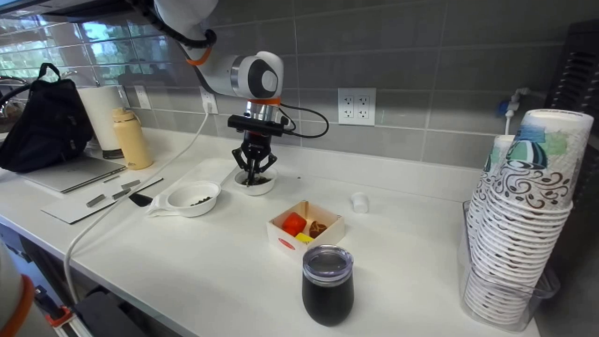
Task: Use the silver spoon to stir the contents in the white bowl.
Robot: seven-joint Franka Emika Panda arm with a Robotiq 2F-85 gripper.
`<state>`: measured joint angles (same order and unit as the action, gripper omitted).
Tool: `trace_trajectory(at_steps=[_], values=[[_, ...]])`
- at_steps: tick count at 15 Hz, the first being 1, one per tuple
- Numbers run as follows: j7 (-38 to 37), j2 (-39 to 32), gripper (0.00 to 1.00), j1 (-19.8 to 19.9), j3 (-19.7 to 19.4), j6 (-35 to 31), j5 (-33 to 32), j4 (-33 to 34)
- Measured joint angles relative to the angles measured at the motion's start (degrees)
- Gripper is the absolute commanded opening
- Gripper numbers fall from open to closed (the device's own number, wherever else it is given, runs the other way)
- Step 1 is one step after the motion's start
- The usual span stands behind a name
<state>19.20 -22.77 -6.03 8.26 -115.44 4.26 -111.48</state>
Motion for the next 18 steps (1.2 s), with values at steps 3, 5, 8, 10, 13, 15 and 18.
trace_trajectory(at_steps=[3,5,8,10,13,15,18], values=[[0.0,-0.5,0.01,0.0,0.0,-0.2,-0.2,-0.1],[0.0,-0.8,0.01,0.0,0.0,-0.2,-0.2,-0.1],[0.0,-1.0,0.37,0.0,0.0,-0.3,-0.3,-0.2],[0.0,-1.1,0.52,0.0,0.0,-0.3,-0.4,-0.2],[0.0,-1.1,0.74,0.0,0.0,-0.5,-0.4,-0.2],[0.0,-1.1,0.90,0.0,0.0,-1.0,-0.4,-0.2],[0.0,-0.8,1.00,0.0,0.0,-2.4,-0.3,-0.2]])
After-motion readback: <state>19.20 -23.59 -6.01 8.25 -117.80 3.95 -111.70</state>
